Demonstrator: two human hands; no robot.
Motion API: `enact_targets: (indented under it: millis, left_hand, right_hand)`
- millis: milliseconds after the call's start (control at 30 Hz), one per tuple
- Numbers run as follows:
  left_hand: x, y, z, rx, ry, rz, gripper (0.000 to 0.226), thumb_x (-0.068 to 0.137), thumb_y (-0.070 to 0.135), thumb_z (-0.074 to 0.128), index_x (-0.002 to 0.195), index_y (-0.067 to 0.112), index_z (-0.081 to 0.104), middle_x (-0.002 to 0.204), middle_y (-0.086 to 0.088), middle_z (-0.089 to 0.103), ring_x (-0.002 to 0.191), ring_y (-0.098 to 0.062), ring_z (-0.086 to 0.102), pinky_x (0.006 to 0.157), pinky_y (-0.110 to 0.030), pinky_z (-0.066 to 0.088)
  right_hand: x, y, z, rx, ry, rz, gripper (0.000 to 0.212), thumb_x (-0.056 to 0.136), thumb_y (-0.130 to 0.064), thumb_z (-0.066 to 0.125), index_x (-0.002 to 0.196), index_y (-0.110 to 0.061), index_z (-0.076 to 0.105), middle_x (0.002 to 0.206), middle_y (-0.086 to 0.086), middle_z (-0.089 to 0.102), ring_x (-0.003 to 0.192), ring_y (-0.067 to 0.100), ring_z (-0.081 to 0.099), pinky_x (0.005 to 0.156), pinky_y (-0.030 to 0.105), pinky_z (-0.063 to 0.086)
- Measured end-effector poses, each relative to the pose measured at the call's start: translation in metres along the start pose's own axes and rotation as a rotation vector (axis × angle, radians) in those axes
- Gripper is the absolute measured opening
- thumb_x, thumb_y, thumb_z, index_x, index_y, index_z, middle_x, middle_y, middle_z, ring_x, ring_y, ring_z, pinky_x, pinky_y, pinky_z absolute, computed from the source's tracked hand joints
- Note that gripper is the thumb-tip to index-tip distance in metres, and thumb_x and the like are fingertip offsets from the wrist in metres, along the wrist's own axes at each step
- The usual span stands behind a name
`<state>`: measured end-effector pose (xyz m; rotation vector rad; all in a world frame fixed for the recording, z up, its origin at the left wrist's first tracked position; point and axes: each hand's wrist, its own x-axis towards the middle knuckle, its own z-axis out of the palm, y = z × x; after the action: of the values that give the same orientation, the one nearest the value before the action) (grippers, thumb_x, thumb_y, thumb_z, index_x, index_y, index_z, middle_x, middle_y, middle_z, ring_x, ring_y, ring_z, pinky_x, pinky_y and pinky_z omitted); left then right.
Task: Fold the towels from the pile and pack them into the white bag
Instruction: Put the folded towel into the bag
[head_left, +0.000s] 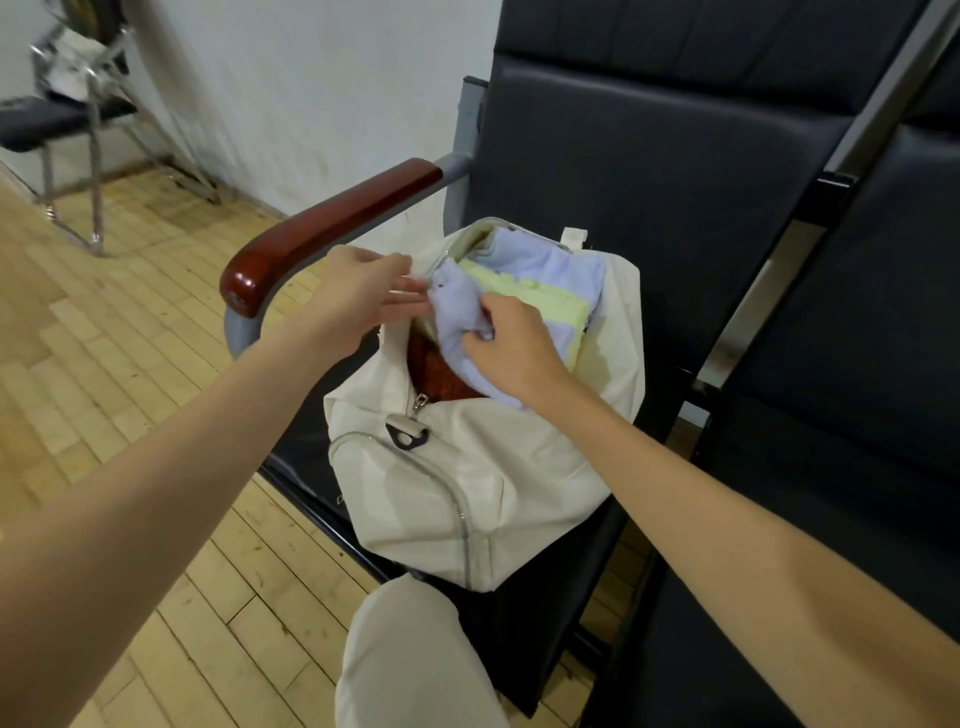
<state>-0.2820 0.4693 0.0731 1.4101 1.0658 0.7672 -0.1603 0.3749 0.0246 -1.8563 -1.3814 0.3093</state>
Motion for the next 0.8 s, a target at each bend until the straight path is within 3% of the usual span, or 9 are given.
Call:
enact_targets:
  millis: [67, 167, 300, 400, 467, 600, 700, 800]
  left_hand:
    - [-0.004, -0.01, -0.006, 0.297, 0.129, 0.169, 0.013, 0.089, 0.006, 0.054, 0.097, -0.001, 0.061, 0.086, -0.014, 0.068, 0.069, -0.024, 0.07, 0.067, -0.033, 0.059]
    - [-0.008, -0.028, -0.012, 0.826, 0.284, 0.378, 0.019, 0.085, 0.023, 0.061, 0.092, 0.005, 0.061, 0.084, -0.008, 0.065, 0.077, -0.023, 0.06, 0.067, -0.034, 0.047]
    - [-0.007, -0.039, -0.01, 1.072, 0.148, 0.277, 0.037, 0.083, 0.038, 0.068, 0.081, 0.004, 0.054, 0.074, -0.007, 0.053, 0.073, -0.025, 0.052, 0.055, -0.031, 0.035]
    - [-0.004, -0.046, -0.016, 1.018, 0.141, 0.354, 0.039, 0.089, 0.03, 0.063, 0.064, 0.003, 0.05, 0.059, -0.01, 0.048, 0.057, -0.022, 0.043, 0.047, -0.03, 0.028]
    - [-0.004, -0.048, -0.024, 0.92, 0.157, 0.407, 0.044, 0.092, 0.027, 0.059, 0.059, -0.003, 0.056, 0.057, -0.02, 0.055, 0.053, -0.03, 0.046, 0.048, -0.034, 0.033]
    - [-0.01, -0.051, -0.035, 0.815, 0.217, 0.478, 0.037, 0.092, 0.02, 0.06, 0.068, -0.007, 0.066, 0.068, -0.025, 0.064, 0.068, -0.038, 0.058, 0.061, -0.048, 0.046]
    - [-0.012, -0.052, -0.035, 0.781, 0.249, 0.505, 0.037, 0.092, 0.019, 0.059, 0.069, -0.01, 0.064, 0.071, -0.029, 0.062, 0.066, -0.041, 0.055, 0.06, -0.049, 0.045]
    - [-0.013, -0.048, -0.031, 0.776, 0.223, 0.543, 0.035, 0.092, 0.017, 0.058, 0.069, -0.009, 0.064, 0.07, -0.028, 0.062, 0.067, -0.042, 0.057, 0.062, -0.048, 0.046]
  right_hand:
    - [0.003, 0.007, 0.0, 0.094, 0.055, 0.065, 0.038, 0.078, -0.002, 0.057, 0.056, -0.015, 0.03, 0.053, -0.003, 0.032, 0.056, 0.014, 0.028, 0.051, 0.029, 0.019]
    - [0.004, 0.009, -0.001, 0.181, 0.072, 0.098, 0.027, 0.078, -0.001, 0.059, 0.06, -0.006, 0.041, 0.054, -0.002, 0.034, 0.055, 0.01, 0.027, 0.047, 0.02, 0.024]
    - [0.008, 0.01, -0.001, 0.282, 0.086, 0.088, 0.014, 0.082, -0.003, 0.061, 0.074, 0.008, 0.056, 0.065, 0.006, 0.049, 0.062, 0.012, 0.042, 0.053, 0.016, 0.033]
    - [0.012, 0.009, 0.004, 0.266, 0.031, 0.046, 0.013, 0.082, -0.003, 0.061, 0.089, 0.007, 0.06, 0.078, 0.008, 0.058, 0.071, 0.014, 0.05, 0.058, 0.012, 0.038]
    - [0.016, 0.012, 0.01, 0.235, -0.062, 0.004, 0.017, 0.082, -0.002, 0.062, 0.098, 0.001, 0.061, 0.086, 0.006, 0.061, 0.077, 0.016, 0.055, 0.064, 0.009, 0.041]
    - [0.021, 0.01, 0.012, 0.189, -0.388, -0.042, 0.029, 0.085, -0.001, 0.061, 0.113, -0.005, 0.065, 0.104, 0.005, 0.067, 0.097, 0.014, 0.06, 0.088, 0.019, 0.046]
    - [0.027, -0.002, 0.009, 0.153, -0.64, 0.091, 0.031, 0.091, -0.003, 0.054, 0.12, -0.006, 0.064, 0.12, 0.006, 0.064, 0.108, 0.008, 0.053, 0.089, 0.01, 0.039]
    - [0.035, -0.004, 0.012, 0.289, -0.7, 0.368, 0.03, 0.09, -0.013, 0.054, 0.111, 0.005, 0.065, 0.1, 0.018, 0.065, 0.09, 0.02, 0.055, 0.079, 0.023, 0.042]
